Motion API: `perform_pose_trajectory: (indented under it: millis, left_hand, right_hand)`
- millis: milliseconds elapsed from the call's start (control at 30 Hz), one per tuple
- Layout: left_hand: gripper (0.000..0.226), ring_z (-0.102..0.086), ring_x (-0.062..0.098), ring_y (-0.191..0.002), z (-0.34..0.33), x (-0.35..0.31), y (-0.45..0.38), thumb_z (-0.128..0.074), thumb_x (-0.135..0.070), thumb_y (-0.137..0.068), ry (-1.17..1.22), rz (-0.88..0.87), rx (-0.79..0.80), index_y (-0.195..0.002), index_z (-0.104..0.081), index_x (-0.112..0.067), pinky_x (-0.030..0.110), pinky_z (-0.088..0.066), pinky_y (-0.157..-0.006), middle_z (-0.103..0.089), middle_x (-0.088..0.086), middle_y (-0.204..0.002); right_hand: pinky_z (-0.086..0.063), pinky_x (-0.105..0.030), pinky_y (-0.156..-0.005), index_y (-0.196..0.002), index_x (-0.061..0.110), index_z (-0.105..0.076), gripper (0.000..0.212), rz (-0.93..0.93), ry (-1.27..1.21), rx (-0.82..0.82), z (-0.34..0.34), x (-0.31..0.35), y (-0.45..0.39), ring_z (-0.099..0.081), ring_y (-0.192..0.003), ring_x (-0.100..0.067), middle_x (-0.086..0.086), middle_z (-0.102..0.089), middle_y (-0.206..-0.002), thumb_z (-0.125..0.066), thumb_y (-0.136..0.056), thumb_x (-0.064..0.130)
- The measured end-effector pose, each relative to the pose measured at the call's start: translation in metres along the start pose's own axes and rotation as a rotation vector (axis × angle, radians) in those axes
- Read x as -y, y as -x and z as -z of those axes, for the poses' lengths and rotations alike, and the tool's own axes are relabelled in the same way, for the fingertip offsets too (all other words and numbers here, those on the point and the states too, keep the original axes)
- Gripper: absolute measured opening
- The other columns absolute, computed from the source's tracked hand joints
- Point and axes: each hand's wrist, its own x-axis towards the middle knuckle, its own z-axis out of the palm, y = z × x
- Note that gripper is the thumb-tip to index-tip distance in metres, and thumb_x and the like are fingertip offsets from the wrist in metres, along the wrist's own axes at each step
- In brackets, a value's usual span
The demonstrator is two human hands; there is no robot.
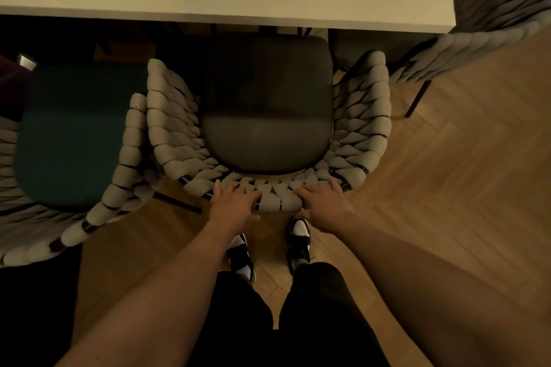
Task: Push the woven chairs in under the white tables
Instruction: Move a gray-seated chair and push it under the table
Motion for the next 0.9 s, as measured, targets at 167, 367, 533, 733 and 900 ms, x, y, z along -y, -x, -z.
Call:
perform_pose_trajectory:
  millis: [167, 367, 533, 733, 900]
  left_hand:
    - [0.056, -0.034, 0.028, -0.141, 0.003, -0.002, -0.004, -0.055, -0.051, -0.095, -0.053, 0.013, -0.027, -0.146, -0.037, -0.04, 0.057, -0.02, -0.114, -0.047, 0.001, -0.148]
    - [0.055, -0.04, 0.029, -0.136, 0.016, -0.002, -0.018, -0.057, -0.05, -0.094, -0.034, 0.006, -0.061, -0.145, -0.04, -0.039, 0.055, -0.024, -0.109, -0.051, 0.001, -0.144]
    - [0.054, -0.038, 0.029, -0.137, 0.017, 0.003, -0.023, -0.059, -0.049, -0.094, -0.017, 0.013, -0.058, -0.144, -0.041, -0.04, 0.054, -0.025, -0.108, -0.052, 0.0, -0.144]
    - [0.055, -0.039, 0.028, -0.136, 0.025, 0.004, -0.032, -0.059, -0.048, -0.094, 0.003, 0.006, -0.074, -0.145, -0.041, -0.04, 0.055, -0.025, -0.109, -0.052, 0.0, -0.144]
    - [0.054, -0.04, 0.028, -0.135, 0.029, 0.004, -0.03, -0.061, -0.047, -0.093, 0.021, 0.0, -0.057, -0.143, -0.043, -0.039, 0.055, -0.027, -0.109, -0.052, -0.001, -0.144]
  right_hand:
    - [-0.014, -0.052, -0.118, -0.146, 0.036, -0.039, 0.048, -0.013, 0.032, -0.015, 0.001, -0.002, -0.008, -0.048, -0.131, -0.022, 0.004, -0.055, -0.138, -0.047, -0.1, 0.05]
    - [-0.02, -0.052, -0.113, -0.144, 0.038, -0.041, 0.049, -0.051, 0.019, -0.034, 0.013, -0.013, -0.02, -0.054, -0.126, -0.022, 0.005, -0.058, -0.136, -0.052, -0.098, 0.05]
    - [-0.02, -0.054, -0.114, -0.145, 0.037, -0.042, 0.051, -0.045, 0.021, -0.018, 0.018, -0.01, -0.025, -0.053, -0.127, -0.024, 0.004, -0.058, -0.138, -0.053, -0.097, 0.05]
    - [-0.019, -0.054, -0.115, -0.144, 0.036, -0.043, 0.05, -0.038, 0.007, -0.049, 0.025, -0.018, -0.034, -0.054, -0.126, -0.022, 0.005, -0.059, -0.137, -0.053, -0.097, 0.048]
    - [-0.019, -0.052, -0.114, -0.143, 0.037, -0.045, 0.051, -0.054, -0.021, -0.036, 0.025, -0.018, -0.037, -0.052, -0.128, -0.021, 0.006, -0.058, -0.139, -0.058, -0.095, 0.048]
